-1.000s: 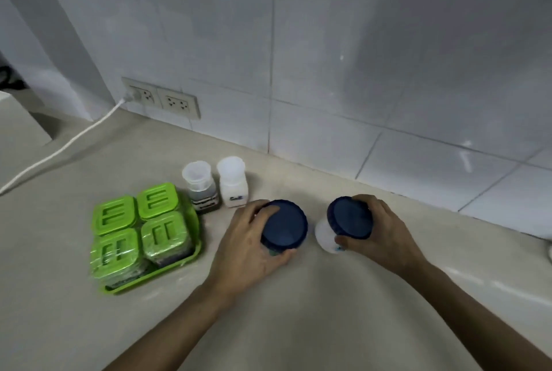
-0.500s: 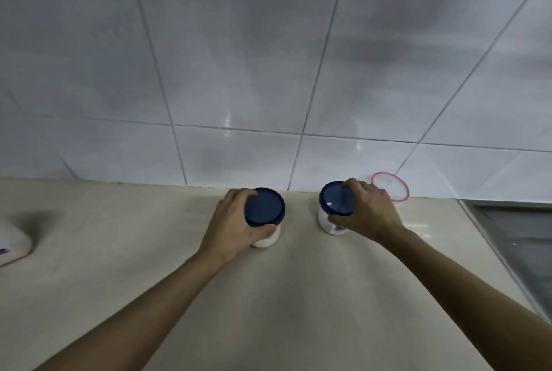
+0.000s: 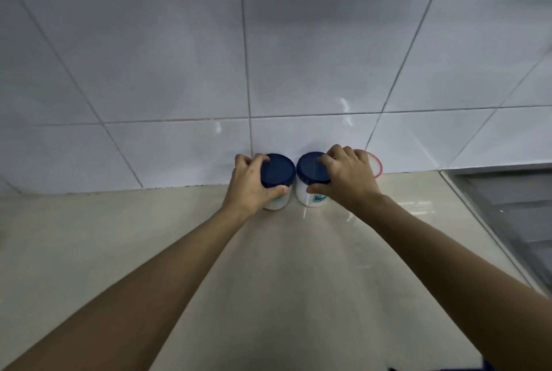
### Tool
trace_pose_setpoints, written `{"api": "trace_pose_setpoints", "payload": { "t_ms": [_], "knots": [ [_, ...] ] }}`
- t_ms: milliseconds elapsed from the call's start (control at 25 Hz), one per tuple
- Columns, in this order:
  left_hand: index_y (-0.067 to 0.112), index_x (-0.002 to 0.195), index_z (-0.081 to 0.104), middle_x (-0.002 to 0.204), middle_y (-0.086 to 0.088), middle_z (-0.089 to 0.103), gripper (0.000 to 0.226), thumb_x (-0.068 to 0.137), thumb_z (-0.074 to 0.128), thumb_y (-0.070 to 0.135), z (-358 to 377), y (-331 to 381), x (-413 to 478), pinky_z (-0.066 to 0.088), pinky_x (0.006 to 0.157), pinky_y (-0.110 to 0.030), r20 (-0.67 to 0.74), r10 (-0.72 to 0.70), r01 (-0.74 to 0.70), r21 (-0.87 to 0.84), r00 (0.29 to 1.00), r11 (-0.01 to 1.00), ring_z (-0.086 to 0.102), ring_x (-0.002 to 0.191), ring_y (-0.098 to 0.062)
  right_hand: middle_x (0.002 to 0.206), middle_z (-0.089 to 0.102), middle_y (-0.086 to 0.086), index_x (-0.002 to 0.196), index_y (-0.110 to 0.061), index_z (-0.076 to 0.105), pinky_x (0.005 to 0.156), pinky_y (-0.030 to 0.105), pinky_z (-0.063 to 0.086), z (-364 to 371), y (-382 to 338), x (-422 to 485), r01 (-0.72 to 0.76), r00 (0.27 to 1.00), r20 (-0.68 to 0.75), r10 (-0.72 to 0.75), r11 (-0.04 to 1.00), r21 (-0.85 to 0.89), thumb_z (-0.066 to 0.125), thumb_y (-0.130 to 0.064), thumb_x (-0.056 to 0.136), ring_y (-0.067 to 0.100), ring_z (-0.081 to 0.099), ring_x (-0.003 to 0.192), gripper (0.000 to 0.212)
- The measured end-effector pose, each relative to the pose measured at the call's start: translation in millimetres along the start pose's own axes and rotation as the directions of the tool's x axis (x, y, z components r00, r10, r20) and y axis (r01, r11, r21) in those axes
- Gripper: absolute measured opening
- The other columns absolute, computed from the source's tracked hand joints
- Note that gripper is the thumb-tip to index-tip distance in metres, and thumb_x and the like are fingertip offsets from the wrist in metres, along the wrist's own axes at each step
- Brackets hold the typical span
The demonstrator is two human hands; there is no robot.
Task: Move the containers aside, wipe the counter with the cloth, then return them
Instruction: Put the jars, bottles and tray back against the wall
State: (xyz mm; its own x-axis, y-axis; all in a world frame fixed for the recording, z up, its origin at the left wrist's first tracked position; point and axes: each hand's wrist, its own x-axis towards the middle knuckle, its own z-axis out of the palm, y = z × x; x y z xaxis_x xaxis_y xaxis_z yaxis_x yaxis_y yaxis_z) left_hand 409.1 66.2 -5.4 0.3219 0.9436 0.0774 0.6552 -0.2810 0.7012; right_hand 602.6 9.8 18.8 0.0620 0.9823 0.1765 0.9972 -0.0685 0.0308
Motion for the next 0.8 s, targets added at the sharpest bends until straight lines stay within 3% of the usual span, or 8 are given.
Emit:
{"api": "trace_pose_setpoints", "payload": {
  "t_ms": [240,360,480,640,800],
  "knots": [
    [0.020,0.134,0.041,0.131,-0.009,0.034,0.080,0.068,0.081,0.041,7.9,5.1,-1.1,0.043,0.103,-0.035,-0.013,0.008,-0.008,-0.003,1.000,1.000,0.044,0.121,-0.026,0.119,0.057,0.010,0.121,-0.011,0.057,0.099,0.043,0.034,3.3,-1.3,-3.6,-0.021,1.000,0.016,0.022,0.999,-0.037,0.070,-0.052,0.074,0.031,0.052,0.108,0.064],
    [0.018,0.143,0.031,0.144,-0.009,0.027,0.084,0.076,0.073,0.046,2.2,1.6,-26.1,0.038,0.106,-0.034,-0.014,0.081,-0.082,-0.021,0.997,0.996,0.035,0.132,-0.024,0.123,0.056,0.013,0.123,-0.010,0.054,0.094,0.045,0.041,-2.1,-5.6,-21.2,0.021,0.993,-0.119,-0.020,1.000,0.007,0.075,-0.031,0.077,0.033,0.054,0.107,0.055],
    [0.016,0.142,0.034,0.149,-0.007,0.024,0.064,0.088,0.062,0.038,-28.6,-29.8,-78.9,0.039,0.105,-0.033,0.056,0.125,-0.129,0.092,0.991,0.987,0.033,0.135,-0.022,0.111,0.058,0.012,0.110,-0.009,0.057,0.081,0.043,0.046,-3.9,-29.7,-55.4,0.138,0.973,-0.197,-0.122,0.988,0.073,0.074,-0.017,0.080,0.032,0.058,0.095,0.035],
    [0.013,0.126,0.052,0.134,-0.005,0.041,0.039,0.090,0.056,0.026,-98.5,-100.7,-155.8,0.048,0.091,-0.037,0.094,0.090,-0.107,0.195,0.991,0.975,0.045,0.122,-0.024,0.105,0.063,0.009,0.106,-0.011,0.063,0.081,0.042,0.051,3.1,-100.0,-87.3,0.311,0.950,-0.068,-0.306,0.948,0.075,0.073,-0.021,0.080,0.029,0.063,0.092,0.029],
    [0.011,0.115,0.059,0.119,-0.005,0.055,0.028,0.089,0.052,0.020,-190.0,-172.7,-207.1,0.048,0.088,-0.038,0.075,0.082,-0.101,0.306,0.994,0.947,0.052,0.109,-0.025,0.102,0.065,0.006,0.104,-0.016,0.064,0.083,0.041,0.053,3.0,-209.1,-76.1,0.450,0.887,0.036,-0.459,0.881,0.144,0.075,-0.022,0.078,0.025,0.066,0.089,0.029]
  ]
}}
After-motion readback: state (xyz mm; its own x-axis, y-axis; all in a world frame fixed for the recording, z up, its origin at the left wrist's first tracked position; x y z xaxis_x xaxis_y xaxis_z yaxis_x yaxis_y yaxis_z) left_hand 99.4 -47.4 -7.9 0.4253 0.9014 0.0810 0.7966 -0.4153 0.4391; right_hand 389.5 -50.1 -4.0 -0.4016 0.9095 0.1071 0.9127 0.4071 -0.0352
